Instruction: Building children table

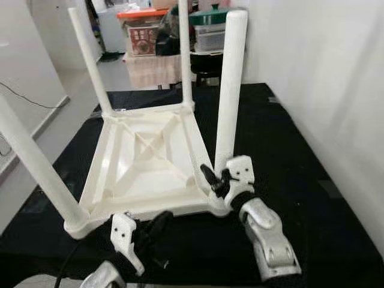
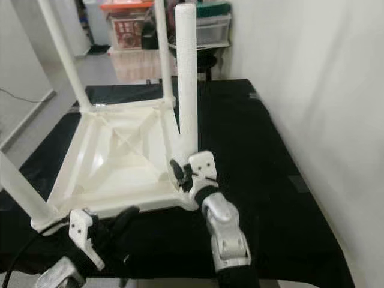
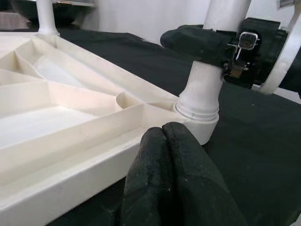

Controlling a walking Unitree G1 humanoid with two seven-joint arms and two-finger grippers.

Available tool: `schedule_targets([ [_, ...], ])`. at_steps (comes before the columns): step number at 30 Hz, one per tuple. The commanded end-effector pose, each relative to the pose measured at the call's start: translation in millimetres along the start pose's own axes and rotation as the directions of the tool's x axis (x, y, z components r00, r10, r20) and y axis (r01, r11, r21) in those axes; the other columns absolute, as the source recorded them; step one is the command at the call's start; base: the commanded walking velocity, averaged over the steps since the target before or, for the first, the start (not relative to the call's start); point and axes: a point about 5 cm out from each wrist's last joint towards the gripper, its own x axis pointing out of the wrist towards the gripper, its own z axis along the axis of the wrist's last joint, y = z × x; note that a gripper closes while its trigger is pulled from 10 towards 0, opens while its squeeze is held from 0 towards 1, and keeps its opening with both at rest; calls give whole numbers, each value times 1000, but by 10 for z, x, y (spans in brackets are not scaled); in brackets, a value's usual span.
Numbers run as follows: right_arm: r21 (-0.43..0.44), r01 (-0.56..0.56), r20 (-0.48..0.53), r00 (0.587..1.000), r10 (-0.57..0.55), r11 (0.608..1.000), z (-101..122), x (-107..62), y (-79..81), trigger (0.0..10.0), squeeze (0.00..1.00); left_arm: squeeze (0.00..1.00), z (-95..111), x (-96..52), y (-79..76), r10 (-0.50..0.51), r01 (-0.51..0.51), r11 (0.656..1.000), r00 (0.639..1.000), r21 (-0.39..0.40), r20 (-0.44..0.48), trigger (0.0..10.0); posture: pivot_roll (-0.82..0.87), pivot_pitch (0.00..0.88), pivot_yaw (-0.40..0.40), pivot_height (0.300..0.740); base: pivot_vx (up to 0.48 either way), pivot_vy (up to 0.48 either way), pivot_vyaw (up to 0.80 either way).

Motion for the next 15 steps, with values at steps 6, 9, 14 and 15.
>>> schedule_targets([
  [6, 34, -102, -92, 990, 104, 994, -79, 214, 28, 10000, 0, 0, -20, 47, -28, -56, 56, 998, 998, -11, -9, 10000, 40, 0, 51, 740, 0, 0, 0],
  [9, 53, -295, 44, 955, 293, 954, 284, 291, 65, 10000, 1000, 0, -15, 82, -33, -56, 55, 998, 998, -25, -13, 10000, 44, 0, 47, 740, 0, 0, 0],
  [14, 5, -518, 102, 851, 515, 855, 487, 271, -14, 10000, 0, 0, -8, 109, -37, -57, 57, 998, 998, -39, -8, 10000, 46, 0, 39, 740, 0, 0, 0],
  [15, 5, -518, 102, 851, 515, 855, 487, 271, -14, 10000, 0, 0, -8, 109, -37, -57, 57, 998, 998, -39, -8, 10000, 46, 0, 39, 740, 0, 0, 0],
])
